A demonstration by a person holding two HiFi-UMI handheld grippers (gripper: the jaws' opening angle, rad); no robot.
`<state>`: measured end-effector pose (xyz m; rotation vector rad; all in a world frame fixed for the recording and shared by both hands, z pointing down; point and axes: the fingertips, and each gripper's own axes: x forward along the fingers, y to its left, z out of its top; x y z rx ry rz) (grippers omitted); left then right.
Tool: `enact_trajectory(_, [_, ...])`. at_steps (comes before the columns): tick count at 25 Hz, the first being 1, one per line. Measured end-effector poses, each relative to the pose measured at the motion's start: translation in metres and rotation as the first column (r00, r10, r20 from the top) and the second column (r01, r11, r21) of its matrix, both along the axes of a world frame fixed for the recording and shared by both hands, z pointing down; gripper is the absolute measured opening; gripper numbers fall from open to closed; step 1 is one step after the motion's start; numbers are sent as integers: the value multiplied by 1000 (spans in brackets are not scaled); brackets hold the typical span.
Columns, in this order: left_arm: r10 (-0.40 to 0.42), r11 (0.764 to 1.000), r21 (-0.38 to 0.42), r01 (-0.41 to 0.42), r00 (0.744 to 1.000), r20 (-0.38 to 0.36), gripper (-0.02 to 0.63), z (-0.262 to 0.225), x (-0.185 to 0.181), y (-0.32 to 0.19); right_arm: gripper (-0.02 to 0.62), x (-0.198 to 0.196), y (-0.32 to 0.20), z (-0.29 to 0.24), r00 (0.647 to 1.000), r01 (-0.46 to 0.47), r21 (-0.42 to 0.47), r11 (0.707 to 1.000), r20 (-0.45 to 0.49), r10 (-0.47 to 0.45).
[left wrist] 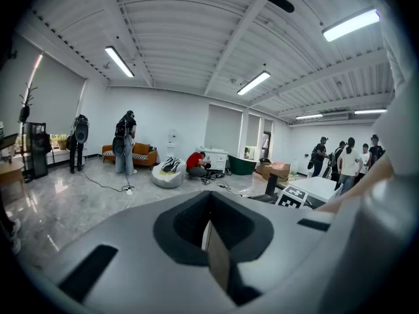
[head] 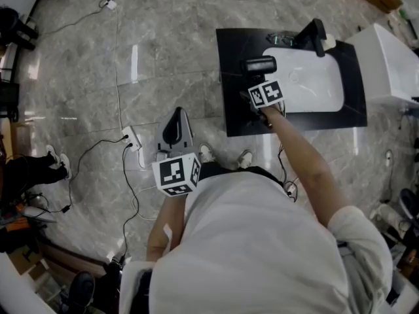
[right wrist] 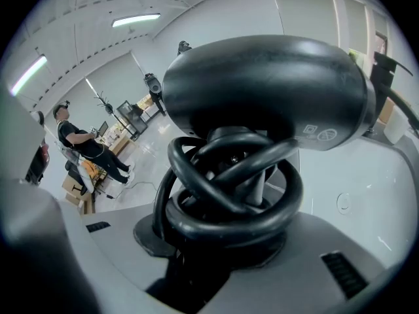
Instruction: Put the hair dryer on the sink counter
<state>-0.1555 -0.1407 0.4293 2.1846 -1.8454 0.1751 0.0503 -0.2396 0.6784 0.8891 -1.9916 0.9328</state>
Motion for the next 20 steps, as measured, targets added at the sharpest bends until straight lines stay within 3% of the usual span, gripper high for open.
enact_trajectory(20, [1, 1000, -32, -1, 1000, -2, 2, 11, -3, -9, 180, 1, 1, 29, 999, -6, -66, 998, -37, 3])
